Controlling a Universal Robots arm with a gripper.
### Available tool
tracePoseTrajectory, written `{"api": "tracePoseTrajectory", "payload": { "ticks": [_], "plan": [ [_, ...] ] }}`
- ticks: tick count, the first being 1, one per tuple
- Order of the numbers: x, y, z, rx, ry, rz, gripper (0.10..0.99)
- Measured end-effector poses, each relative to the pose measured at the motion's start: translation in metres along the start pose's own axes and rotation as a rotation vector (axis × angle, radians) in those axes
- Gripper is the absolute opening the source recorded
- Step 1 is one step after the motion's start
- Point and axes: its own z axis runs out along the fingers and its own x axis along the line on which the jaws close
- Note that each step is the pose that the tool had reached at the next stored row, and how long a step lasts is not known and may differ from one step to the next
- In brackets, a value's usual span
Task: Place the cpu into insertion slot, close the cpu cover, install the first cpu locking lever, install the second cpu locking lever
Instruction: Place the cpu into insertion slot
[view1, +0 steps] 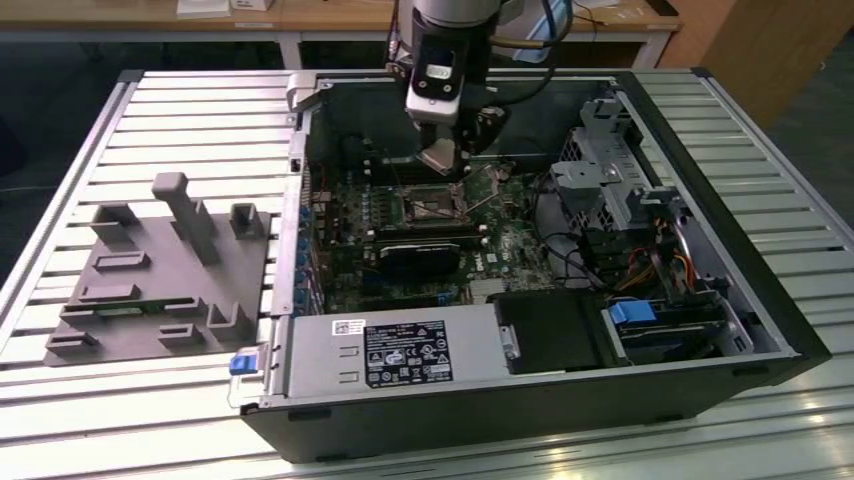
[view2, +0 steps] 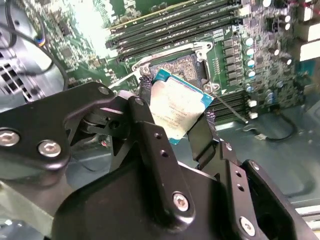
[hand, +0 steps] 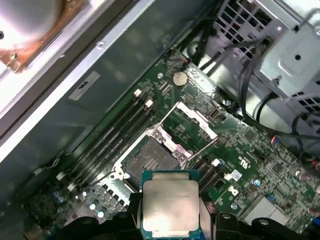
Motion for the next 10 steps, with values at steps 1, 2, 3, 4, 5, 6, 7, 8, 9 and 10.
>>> {"api": "tracePoseTrajectory", "payload": {
  "ticks": [1,2,3,4,5,6,7,8,9,10],
  "plan": [
    [0.0,0.0,0.0006,0.0,-0.0011,0.018,0.541],
    [0.0,-0.0001,0.0013,0.0,-0.0022,0.036,0.541],
    [0.0,-0.0001,0.0019,0.0,-0.0033,0.054,0.541],
    [0.0,-0.0002,0.0026,0.0,-0.0043,0.072,0.541],
    [0.0,-0.0002,0.0034,-0.001,-0.0055,0.091,0.541],
    [0.0,-0.0002,0.0042,-0.001,-0.0065,0.109,0.541],
    [-0.0001,-0.0003,0.0051,-0.001,-0.0076,0.127,0.541],
    [0.0,-0.0004,0.006,-0.001,-0.0086,0.145,0.541],
    [-0.0001,-0.0004,0.007,-0.001,-0.0096,0.163,0.541],
    [-0.0001,-0.0005,0.008,-0.002,-0.0107,0.181,0.541]
  ]
}}
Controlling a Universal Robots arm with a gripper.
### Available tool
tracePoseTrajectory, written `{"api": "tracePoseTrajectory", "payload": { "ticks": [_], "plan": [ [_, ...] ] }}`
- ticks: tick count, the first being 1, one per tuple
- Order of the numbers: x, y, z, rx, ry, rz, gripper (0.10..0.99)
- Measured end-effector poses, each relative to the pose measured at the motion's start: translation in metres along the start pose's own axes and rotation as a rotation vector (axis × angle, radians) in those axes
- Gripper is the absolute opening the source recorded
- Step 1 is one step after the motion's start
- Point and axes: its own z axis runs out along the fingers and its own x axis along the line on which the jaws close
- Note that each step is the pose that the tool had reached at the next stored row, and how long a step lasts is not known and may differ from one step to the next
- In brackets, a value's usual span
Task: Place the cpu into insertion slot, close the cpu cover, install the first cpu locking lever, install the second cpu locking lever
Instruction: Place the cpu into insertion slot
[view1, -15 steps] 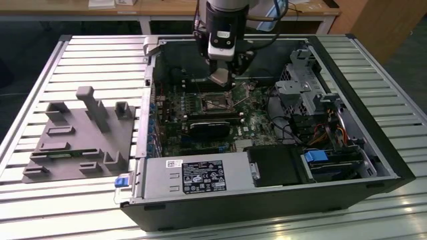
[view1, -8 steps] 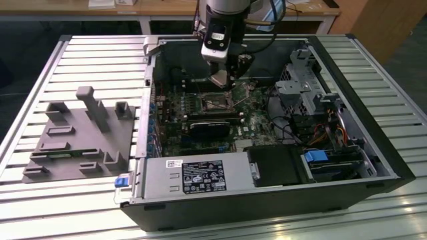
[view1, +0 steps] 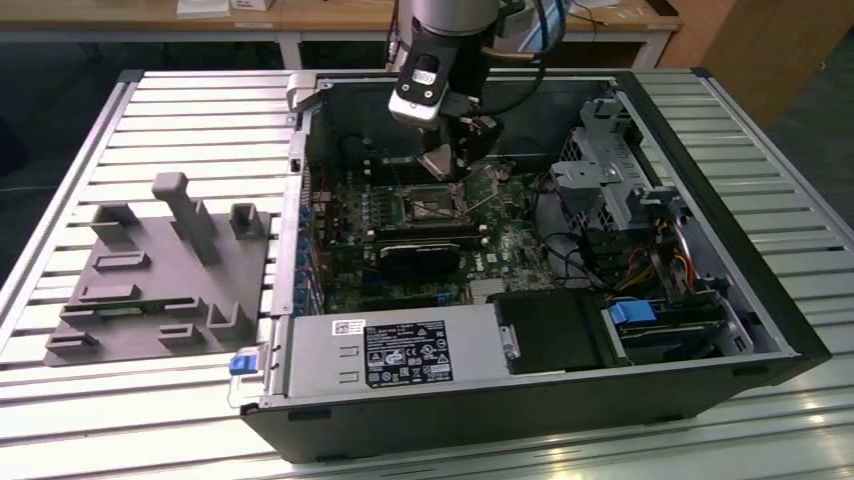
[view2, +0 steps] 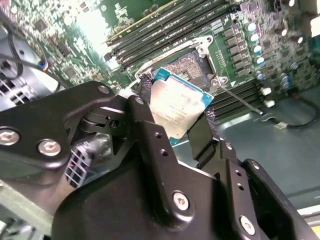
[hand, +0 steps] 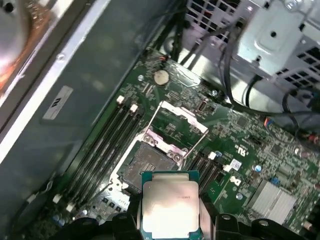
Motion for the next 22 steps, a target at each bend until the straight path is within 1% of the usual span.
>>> {"api": "tracePoseTrajectory", "payload": {
  "ticks": [16,22],
  "plan": [
    [-0.0002,-0.001,0.0165,-0.002,-0.017,0.29,0.541],
    [-0.0002,-0.0014,0.024,-0.003,-0.0234,0.399,0.541]
  ]
}}
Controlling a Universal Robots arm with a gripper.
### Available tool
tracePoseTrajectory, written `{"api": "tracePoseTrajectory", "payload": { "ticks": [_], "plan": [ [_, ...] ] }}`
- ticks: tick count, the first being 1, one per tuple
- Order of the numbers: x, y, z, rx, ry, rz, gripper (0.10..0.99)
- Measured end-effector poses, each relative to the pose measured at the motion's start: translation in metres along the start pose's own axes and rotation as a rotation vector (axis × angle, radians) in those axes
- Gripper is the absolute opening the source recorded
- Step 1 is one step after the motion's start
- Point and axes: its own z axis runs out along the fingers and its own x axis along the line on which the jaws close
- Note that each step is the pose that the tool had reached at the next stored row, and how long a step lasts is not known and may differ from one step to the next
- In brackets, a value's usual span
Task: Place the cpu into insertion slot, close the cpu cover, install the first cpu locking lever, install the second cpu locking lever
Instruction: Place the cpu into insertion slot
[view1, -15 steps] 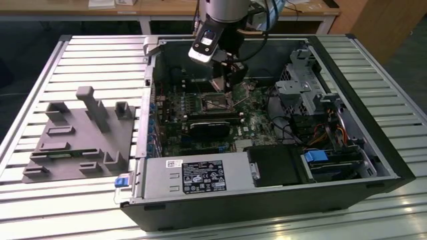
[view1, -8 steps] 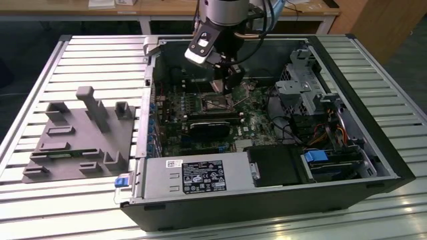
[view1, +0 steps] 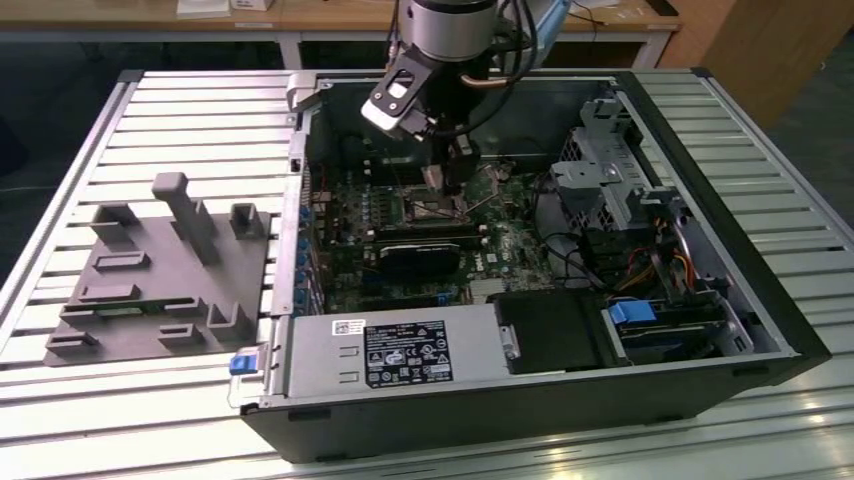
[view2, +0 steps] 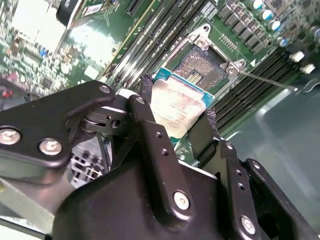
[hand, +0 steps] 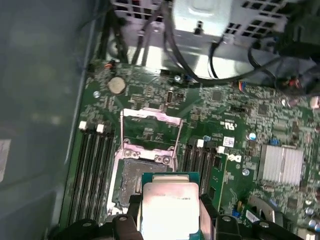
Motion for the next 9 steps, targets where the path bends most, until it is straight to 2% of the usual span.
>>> {"api": "tracePoseTrajectory", "payload": {
  "ticks": [5,9],
  "plan": [
    [0.0,-0.0005,0.0073,0.0,-0.0065,0.07,0.541],
    [0.0,-0.0008,0.0111,0.0,-0.0191,0.106,0.541]
  ]
}}
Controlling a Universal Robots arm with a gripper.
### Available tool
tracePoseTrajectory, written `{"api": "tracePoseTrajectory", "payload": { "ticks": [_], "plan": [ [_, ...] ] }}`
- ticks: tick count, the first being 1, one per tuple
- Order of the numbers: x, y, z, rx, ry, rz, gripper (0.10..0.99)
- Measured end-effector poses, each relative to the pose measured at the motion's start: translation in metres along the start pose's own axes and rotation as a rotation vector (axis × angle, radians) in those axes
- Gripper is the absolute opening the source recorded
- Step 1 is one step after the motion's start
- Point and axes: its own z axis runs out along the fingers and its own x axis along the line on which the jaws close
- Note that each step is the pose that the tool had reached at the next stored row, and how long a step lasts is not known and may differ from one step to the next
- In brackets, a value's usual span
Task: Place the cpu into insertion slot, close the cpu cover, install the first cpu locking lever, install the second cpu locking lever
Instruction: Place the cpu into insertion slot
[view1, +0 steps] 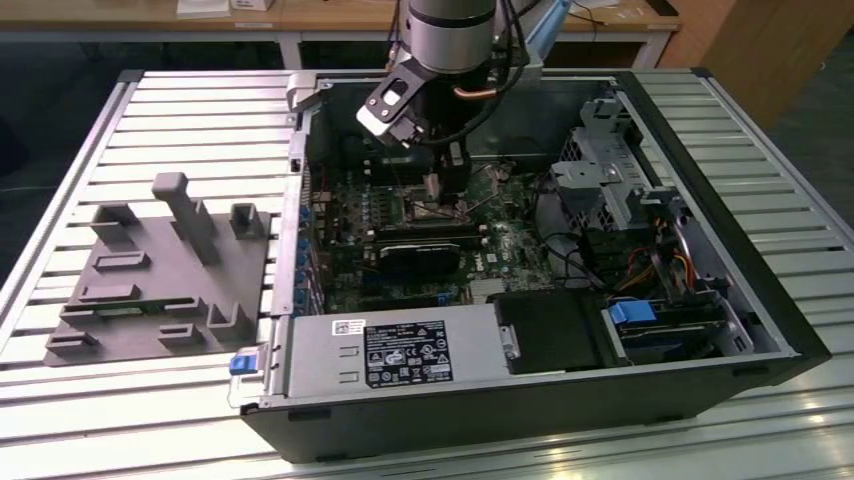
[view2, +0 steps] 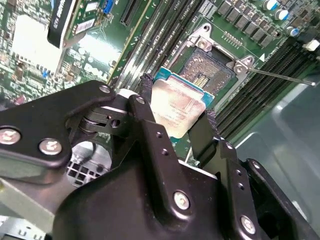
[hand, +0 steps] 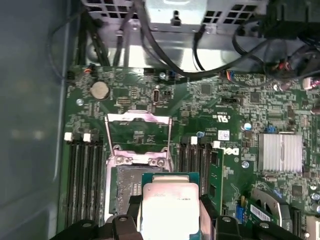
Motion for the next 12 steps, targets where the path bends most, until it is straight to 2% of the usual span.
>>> {"api": "tracePoseTrajectory", "payload": {
  "ticks": [1,5,6,12],
  "plan": [
    [0.0002,0.0,0.0007,0.0,-0.0056,0.004,0.541],
    [0.0043,-0.0001,0.0038,0.0,-0.038,0.003,0.541],
    [0.0055,-0.0002,0.0047,0.0,-0.0423,0.003,0.541],
    [0.0134,-0.001,0.0104,0.0,-0.0437,0.003,0.541]
  ]
}}
